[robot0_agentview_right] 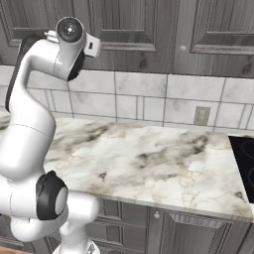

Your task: Move the shaker and ketchup from the cabinet to the dining counter.

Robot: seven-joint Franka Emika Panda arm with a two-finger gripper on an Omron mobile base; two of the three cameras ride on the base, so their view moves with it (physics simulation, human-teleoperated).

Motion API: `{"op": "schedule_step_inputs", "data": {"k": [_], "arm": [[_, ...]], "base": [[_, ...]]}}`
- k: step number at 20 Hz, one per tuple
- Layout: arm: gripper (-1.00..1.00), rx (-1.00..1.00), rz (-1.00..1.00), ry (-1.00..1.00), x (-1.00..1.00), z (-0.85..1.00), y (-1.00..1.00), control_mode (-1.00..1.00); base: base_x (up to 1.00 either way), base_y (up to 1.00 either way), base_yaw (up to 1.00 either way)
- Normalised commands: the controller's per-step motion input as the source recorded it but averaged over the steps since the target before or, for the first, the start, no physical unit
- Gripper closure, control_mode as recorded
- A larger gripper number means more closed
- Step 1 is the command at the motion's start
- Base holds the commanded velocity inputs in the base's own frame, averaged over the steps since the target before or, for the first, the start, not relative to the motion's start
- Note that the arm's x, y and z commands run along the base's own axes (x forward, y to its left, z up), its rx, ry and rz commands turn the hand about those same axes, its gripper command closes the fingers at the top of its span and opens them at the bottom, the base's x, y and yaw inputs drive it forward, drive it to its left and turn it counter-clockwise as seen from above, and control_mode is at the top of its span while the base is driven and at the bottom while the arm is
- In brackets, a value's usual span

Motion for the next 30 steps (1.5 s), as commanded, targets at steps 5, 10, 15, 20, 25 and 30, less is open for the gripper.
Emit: {"op": "schedule_step_inputs", "data": {"k": [5,10,15,20,25,30], "arm": [[-1.0,-0.01,0.0,-0.03,0.15,0.0,0.0,-1.0],[-1.0,0.0,0.0,0.0,0.22,0.0,0.0,-1.0],[-1.0,0.0,0.0,0.0,0.34,0.0,0.0,-1.0],[-1.0,0.0,0.0,0.0,0.37,-0.01,0.0,-1.0],[1.0,0.0,0.0,0.0,0.28,-0.03,0.0,-1.0],[1.0,-0.01,0.0,0.0,0.16,-0.06,0.0,-1.0]], "base": [[0.0,0.0,0.0],[0.0,0.0,0.0],[0.0,0.0,0.0],[0.0,0.0,0.0],[0.0,0.0,0.0],[0.0,0.0,0.0]]}}
